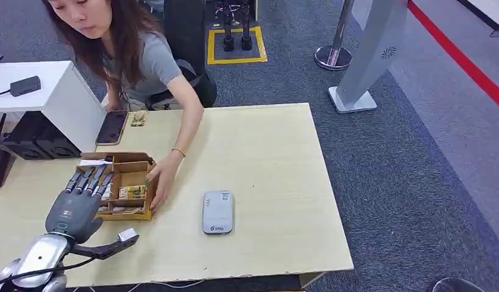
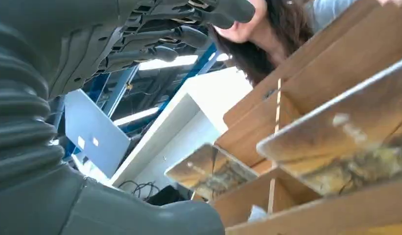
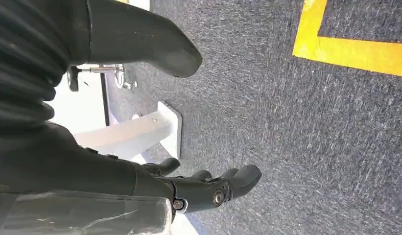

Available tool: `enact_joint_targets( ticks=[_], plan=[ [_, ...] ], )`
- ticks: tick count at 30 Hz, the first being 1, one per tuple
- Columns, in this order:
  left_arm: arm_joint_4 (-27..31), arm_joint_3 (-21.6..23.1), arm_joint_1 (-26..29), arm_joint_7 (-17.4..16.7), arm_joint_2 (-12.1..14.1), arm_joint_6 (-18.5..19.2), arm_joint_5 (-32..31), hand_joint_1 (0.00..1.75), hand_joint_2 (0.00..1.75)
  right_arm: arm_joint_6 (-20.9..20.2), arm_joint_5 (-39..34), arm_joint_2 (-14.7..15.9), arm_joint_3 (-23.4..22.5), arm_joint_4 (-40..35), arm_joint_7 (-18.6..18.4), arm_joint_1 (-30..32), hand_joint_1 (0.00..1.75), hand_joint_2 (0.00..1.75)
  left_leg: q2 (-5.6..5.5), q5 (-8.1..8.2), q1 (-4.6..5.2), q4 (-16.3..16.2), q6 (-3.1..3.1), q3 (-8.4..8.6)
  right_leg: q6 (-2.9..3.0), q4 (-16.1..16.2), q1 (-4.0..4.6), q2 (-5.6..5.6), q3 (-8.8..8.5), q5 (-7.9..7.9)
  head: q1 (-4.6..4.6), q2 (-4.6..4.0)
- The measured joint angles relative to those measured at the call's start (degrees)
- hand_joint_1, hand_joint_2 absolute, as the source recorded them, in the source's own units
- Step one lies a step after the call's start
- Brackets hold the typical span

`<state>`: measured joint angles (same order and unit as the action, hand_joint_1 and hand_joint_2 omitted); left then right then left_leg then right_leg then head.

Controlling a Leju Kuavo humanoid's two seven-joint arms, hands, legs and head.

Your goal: Pass the card to the sensor for recognition and then transmit it.

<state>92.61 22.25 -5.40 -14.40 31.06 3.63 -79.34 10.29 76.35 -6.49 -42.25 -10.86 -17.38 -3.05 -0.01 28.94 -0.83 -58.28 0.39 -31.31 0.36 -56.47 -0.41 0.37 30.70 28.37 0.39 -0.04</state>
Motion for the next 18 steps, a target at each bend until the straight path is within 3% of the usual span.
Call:
enact_joint_targets(
  ticks=[18],
  plan=[
    [-2.2, -1.8, 0.5, -1.9, -1.3, 0.3, -2.1, 0.00, 1.75, 0.0, 1.0, 0.0, 0.0, 0.0, 0.0, 0.0, 0.00, 1.75, 0.00, 0.00, 0.00, 0.0, 0.00, -0.01, 0.00, 0.0, 0.00, -0.01, 0.00, 0.00, 0.00, 0.00]
  ],
)
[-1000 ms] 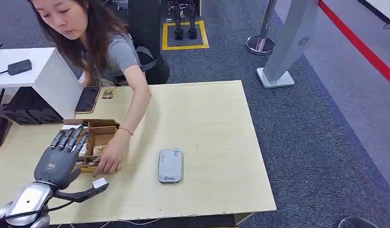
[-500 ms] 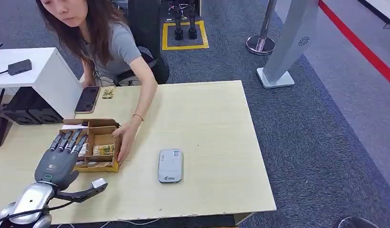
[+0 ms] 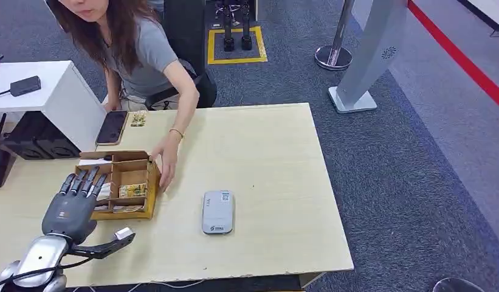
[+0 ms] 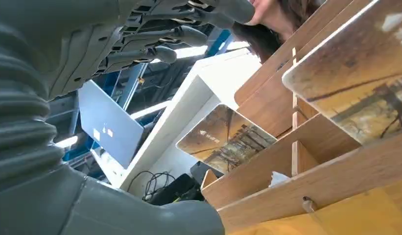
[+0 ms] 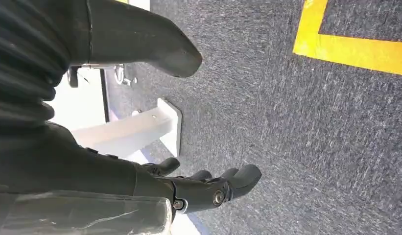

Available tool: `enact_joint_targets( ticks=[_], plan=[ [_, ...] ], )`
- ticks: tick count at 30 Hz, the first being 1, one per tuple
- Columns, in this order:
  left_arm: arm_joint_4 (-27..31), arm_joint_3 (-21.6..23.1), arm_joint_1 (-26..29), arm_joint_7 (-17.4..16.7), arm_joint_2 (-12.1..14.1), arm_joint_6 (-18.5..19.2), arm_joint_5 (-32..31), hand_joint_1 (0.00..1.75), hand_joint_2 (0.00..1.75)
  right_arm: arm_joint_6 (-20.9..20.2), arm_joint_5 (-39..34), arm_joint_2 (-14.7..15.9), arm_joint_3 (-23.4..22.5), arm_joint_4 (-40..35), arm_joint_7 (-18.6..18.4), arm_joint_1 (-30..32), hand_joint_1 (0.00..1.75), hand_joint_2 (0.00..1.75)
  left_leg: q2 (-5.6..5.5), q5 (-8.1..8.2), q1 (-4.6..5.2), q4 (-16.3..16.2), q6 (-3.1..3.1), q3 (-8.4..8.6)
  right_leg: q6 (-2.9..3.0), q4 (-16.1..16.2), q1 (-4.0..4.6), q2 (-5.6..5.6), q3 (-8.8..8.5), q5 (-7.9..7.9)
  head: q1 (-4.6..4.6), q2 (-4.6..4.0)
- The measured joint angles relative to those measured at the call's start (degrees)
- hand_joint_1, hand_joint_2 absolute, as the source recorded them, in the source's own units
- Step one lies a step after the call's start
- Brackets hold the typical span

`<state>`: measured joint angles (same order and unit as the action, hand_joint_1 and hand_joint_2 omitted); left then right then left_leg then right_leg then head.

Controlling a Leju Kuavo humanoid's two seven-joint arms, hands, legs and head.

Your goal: Pass the card to the sensor for recognition and then transmit it.

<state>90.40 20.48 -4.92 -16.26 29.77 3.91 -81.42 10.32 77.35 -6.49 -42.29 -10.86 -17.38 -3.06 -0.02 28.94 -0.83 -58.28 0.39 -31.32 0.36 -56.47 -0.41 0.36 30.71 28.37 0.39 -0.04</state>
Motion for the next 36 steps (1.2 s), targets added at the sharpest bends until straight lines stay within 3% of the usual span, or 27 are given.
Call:
enact_joint_targets(
  ticks=[13, 23, 27, 36],
  plan=[
    [-1.2, -0.3, -0.2, 0.0, -0.6, -0.6, -0.2, 0.02, 1.75, 0.0, 0.0, 0.0, 0.0, 0.0, 0.0, 0.0, 0.00, 1.75, 0.00, 0.00, 0.00, 0.0, 0.00, 0.00, 0.00, 0.0, 0.00, 0.00, 0.00, 0.00, 0.00, 0.00],
    [-2.7, -0.4, -1.5, 0.2, -1.6, -1.0, -0.5, 0.21, 1.75, -0.3, 0.8, 0.0, 0.0, 0.0, 0.0, -0.1, 0.00, 1.75, 0.00, 0.00, 0.00, 0.0, 0.00, 0.01, 0.00, 0.0, 0.00, 0.00, 0.00, 0.00, 0.00, 0.00],
    [-3.1, -0.4, -1.7, 0.2, -1.9, -1.0, -0.6, 0.44, 1.75, -0.5, 0.9, 0.0, 0.0, 0.0, 0.0, -0.1, 0.00, 1.75, 0.00, 0.00, 0.00, 0.0, 0.00, 0.01, 0.00, 0.0, 0.00, 0.00, 0.00, 0.00, 0.00, 0.00],
    [-3.9, -0.5, -2.0, 0.7, -2.6, -1.4, -0.7, 0.42, 1.75, -0.7, 0.9, 0.0, 0.0, 0.0, 0.0, -0.2, 0.00, 1.75, 0.01, 0.00, 0.00, 0.0, 0.00, 0.01, 0.00, 0.0, 0.00, 0.00, 0.00, 0.00, 0.00, 0.00]
  ],
)
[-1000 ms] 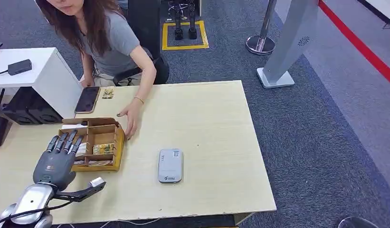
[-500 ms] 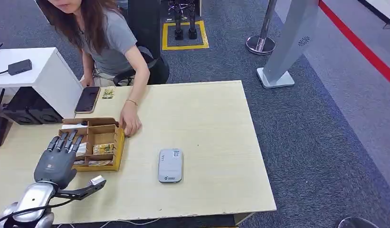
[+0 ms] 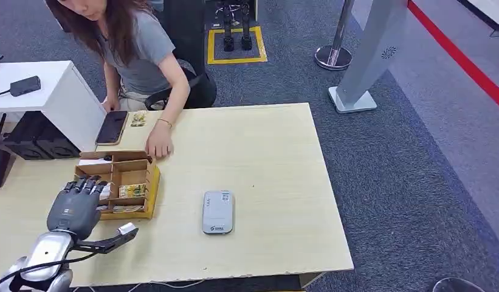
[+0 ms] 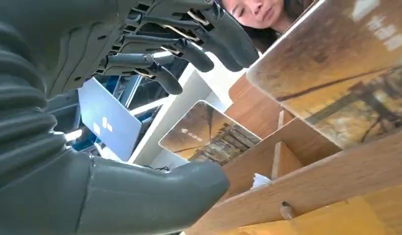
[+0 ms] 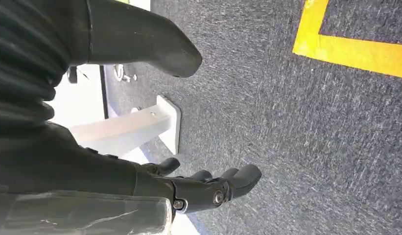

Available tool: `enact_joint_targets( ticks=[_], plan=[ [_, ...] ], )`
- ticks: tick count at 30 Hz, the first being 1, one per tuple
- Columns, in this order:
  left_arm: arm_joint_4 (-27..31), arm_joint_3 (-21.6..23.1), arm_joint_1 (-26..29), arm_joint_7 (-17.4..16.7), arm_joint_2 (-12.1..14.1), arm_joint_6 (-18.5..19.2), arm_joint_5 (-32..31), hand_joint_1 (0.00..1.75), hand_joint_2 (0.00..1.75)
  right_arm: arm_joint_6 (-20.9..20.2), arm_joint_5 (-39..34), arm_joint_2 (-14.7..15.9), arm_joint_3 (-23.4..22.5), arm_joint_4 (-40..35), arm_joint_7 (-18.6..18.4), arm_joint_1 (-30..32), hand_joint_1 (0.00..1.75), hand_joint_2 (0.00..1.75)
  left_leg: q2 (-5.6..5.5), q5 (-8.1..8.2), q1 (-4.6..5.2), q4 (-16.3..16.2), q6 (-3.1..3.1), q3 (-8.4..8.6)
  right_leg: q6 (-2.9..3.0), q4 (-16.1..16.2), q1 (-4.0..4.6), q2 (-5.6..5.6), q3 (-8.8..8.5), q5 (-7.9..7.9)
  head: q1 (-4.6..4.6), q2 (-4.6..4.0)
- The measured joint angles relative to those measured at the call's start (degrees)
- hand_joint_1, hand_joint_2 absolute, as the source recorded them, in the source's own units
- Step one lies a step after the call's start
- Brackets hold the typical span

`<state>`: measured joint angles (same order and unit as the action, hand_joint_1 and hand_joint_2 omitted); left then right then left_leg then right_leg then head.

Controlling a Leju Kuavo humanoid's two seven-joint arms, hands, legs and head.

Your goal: Pass the card to the sensor for recognition and then transmit it.

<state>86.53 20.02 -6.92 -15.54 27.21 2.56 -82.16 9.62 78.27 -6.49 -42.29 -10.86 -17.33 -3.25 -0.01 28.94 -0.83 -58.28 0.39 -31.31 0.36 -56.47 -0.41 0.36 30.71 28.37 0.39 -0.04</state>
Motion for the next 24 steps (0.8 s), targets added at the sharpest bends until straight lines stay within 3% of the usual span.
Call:
enact_joint_targets(
  ticks=[1, 10, 13, 14, 22, 24],
  plan=[
    [0.0, 0.0, 0.0, 0.0, 0.0, 0.0, 0.0, 0.49, 1.75, 0.0, 0.0, 0.0, 0.0, 0.0, 0.0, 0.0, 0.00, 1.75, 0.00, 0.00, 0.00, 0.0, 0.00, 0.00, 0.00, 0.0, 0.00, 0.00, 0.00, 0.00, 0.00, 0.00],
    [-0.4, -0.7, 0.0, 0.0, -0.3, 0.0, 0.0, 0.49, 1.75, 0.0, 0.0, 0.0, 0.0, 0.0, -0.1, 0.0, 0.00, 1.75, 0.00, 0.00, 0.00, 0.0, 0.00, 0.00, 0.00, 0.0, 0.00, 0.00, 0.00, 0.00, -0.02, 0.00],
    [-0.5, -0.9, 0.0, 0.0, -0.3, 0.0, 0.0, 0.66, 1.75, 0.0, 0.1, 0.0, 0.0, 0.0, -0.1, 0.0, 0.00, 1.75, 0.00, 0.00, 0.00, 0.0, 0.00, 0.00, 0.00, 0.0, 0.00, 0.00, 0.00, 0.00, 0.00, 0.00],
    [-0.5, -0.9, 0.0, 0.0, -0.4, 0.0, 0.0, 0.87, 1.75, 0.0, 0.1, 0.0, 0.0, 0.0, -0.1, 0.0, 0.00, 1.75, 0.00, 0.00, 0.00, 0.0, 0.00, 0.00, 0.00, 0.0, 0.00, 0.00, 0.00, 0.00, 0.00, 0.00],
    [-0.9, -1.3, 0.0, 0.0, -0.4, 0.0, 0.0, 0.86, 1.75, 0.0, 0.1, 0.0, 0.0, 0.0, -0.1, 0.0, 0.00, 1.75, 0.00, 0.00, 0.00, 0.0, 0.00, 0.00, 0.00, 0.0, 0.00, 0.00, 0.00, 0.00, 0.00, 0.00],
    [-0.9, -1.3, 0.0, 0.0, -0.4, 0.0, 0.0, 0.77, 1.75, 0.0, 0.1, 0.0, 0.0, 0.0, -0.1, 0.0, 0.00, 1.75, 0.00, 0.00, 0.00, 0.0, 0.00, 0.00, 0.00, 0.0, 0.00, 0.00, 0.00, 0.00, 0.00, 0.00]
  ],
)
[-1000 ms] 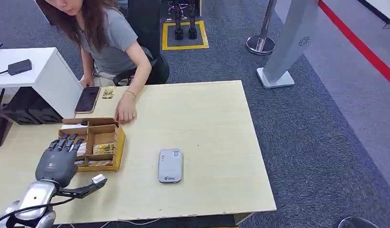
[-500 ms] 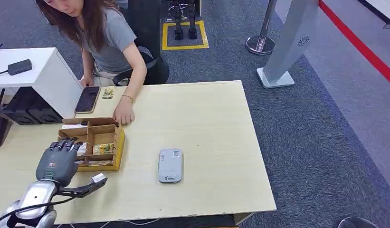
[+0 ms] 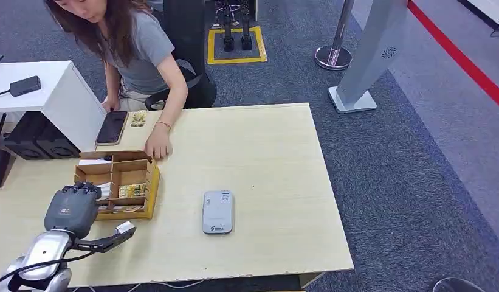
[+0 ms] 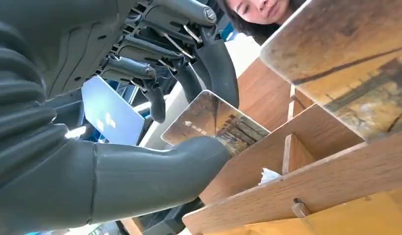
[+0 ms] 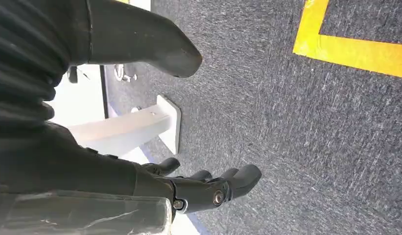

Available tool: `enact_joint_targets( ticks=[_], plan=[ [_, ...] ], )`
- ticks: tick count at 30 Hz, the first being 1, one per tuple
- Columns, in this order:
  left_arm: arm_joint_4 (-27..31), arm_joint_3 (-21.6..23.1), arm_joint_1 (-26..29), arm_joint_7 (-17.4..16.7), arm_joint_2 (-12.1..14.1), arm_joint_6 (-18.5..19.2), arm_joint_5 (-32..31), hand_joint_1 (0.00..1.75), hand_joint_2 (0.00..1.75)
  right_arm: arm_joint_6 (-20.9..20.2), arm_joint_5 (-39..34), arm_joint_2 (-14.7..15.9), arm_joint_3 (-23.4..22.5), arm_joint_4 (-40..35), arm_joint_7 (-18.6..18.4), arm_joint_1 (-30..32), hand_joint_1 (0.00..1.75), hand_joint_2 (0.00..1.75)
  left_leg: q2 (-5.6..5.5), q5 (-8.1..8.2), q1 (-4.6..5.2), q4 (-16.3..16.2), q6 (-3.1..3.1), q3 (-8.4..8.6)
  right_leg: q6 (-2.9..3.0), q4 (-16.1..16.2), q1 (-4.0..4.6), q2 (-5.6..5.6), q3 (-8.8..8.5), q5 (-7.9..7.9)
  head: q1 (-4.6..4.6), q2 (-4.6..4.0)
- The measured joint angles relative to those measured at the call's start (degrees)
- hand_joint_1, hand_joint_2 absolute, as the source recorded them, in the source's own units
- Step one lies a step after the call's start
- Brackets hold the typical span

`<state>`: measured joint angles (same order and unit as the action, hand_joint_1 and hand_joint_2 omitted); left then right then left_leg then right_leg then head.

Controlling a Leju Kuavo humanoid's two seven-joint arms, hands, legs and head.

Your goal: Pass the card to the sensor for recognition and then transmit it.

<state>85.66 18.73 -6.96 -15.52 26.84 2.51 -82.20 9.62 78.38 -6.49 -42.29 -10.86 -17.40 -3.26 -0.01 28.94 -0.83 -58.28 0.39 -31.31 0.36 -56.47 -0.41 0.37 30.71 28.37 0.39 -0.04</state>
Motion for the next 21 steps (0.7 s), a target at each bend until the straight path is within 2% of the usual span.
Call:
enact_joint_targets(
  ticks=[10, 11, 12, 17, 20, 21],
  plan=[
    [-0.1, -0.1, 0.0, 0.0, 0.0, 0.0, 0.0, 0.77, 1.75, 0.0, 0.0, 0.0, 0.0, 0.0, 0.0, 0.0, 0.00, 1.75, 0.00, 0.00, 0.00, 0.0, 0.00, 0.00, 0.00, 0.0, 0.00, 0.00, 0.00, 0.00, 0.00, 0.00],
    [-0.1, -0.1, 0.0, 0.0, 0.0, 0.0, 0.0, 0.82, 1.75, 0.0, 0.0, 0.0, 0.0, 0.0, 0.0, 0.0, 0.00, 1.75, 0.00, 0.00, 0.00, 0.0, 0.00, 0.00, 0.00, 0.0, 0.00, 0.00, 0.00, 0.00, 0.00, 0.00],
    [-0.1, -0.1, -0.1, 0.0, 0.0, 0.0, 0.0, 0.77, 1.75, 0.0, 0.0, 0.0, 0.0, 0.0, 0.0, 0.0, 0.00, 1.75, 0.00, 0.00, 0.00, 0.0, 0.00, 0.00, 0.00, 0.0, 0.00, 0.00, 0.00, 0.00, 0.00, 0.00],
    [-0.1, -0.2, -0.2, 0.0, 0.0, 0.0, 0.0, 0.73, 1.75, 0.0, 0.0, 0.0, 0.0, 0.0, -0.1, 0.0, 0.00, 1.75, 0.00, 0.00, 0.00, 0.0, 0.00, 0.00, 0.00, 0.0, 0.00, 0.00, 0.00, 0.00, 0.00, 0.00],
    [-0.1, -0.5, -0.2, 0.0, 0.0, 0.0, -0.1, 0.98, 1.75, 0.0, 0.3, 0.0, 0.0, 0.0, -0.1, 0.0, 0.00, 1.75, 0.00, 0.00, 0.00, 0.0, 0.00, 0.00, 0.00, 0.0, 0.00, 0.00, 0.00, 0.00, 0.00, 0.00],
    [-0.1, -0.6, -0.2, 0.0, 0.0, 0.0, -0.1, 1.43, 1.75, 0.0, 0.4, 0.0, 0.0, 0.0, -0.1, 0.0, 0.00, 1.75, 0.00, 0.00, 0.00, 0.0, 0.00, 0.00, 0.00, 0.0, 0.00, 0.00, 0.00, 0.00, 0.00, 0.00]
  ],
)
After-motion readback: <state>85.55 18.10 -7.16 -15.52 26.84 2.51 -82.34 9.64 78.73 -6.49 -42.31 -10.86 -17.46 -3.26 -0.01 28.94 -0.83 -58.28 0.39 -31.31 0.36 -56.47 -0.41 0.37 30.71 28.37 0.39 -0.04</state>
